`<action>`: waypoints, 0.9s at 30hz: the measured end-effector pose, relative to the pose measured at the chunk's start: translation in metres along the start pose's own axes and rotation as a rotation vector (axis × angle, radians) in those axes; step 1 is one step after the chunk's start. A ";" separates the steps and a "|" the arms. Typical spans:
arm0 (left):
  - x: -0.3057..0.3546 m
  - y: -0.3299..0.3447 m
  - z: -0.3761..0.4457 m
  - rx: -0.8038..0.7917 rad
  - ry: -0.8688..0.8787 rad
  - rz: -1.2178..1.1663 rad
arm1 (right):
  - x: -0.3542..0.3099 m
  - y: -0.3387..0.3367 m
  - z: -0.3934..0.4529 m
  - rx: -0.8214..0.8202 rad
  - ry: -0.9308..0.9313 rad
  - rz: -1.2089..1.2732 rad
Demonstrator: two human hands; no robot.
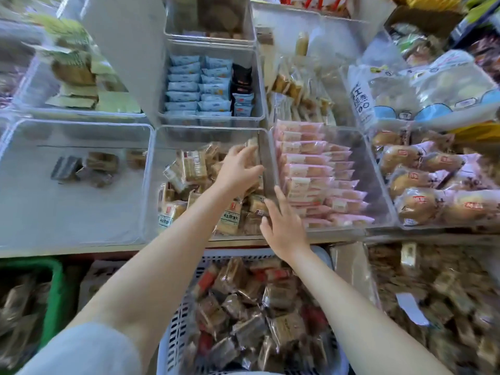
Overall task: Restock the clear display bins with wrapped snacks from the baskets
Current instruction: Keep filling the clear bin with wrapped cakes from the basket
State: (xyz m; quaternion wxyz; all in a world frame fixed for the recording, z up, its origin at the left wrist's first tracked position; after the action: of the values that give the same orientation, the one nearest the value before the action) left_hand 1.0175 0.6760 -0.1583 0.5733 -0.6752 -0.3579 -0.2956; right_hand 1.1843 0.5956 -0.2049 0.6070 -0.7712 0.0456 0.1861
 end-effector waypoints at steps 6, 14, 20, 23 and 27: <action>-0.008 0.012 -0.004 -0.105 0.081 0.114 | -0.003 -0.007 -0.001 -0.041 0.023 0.067; 0.013 0.041 -0.097 0.103 0.167 0.150 | 0.026 -0.027 -0.042 0.038 0.043 0.398; 0.048 0.140 -0.153 -0.223 0.187 0.357 | 0.136 -0.034 -0.143 0.294 0.263 0.302; 0.080 0.198 -0.165 -0.399 0.214 0.450 | 0.208 -0.044 -0.179 0.345 0.409 0.236; 0.121 0.267 -0.179 -0.530 0.245 0.528 | 0.303 -0.059 -0.227 0.189 0.702 0.143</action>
State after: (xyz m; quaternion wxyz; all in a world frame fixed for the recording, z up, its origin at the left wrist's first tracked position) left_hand 1.3086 0.4945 -0.1804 0.4740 -0.8283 -0.0122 -0.2983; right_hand 1.5352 0.4414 -0.2106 0.6083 -0.7236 0.3217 -0.0531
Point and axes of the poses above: each hand's wrist, its own z-axis towards the middle knuckle, its own y-axis out of the palm, x = y × z, the point moved 1 cm from there along z, towards the middle knuckle, and after that the axes turned 4 degrees about y, right-handed, at the moved point
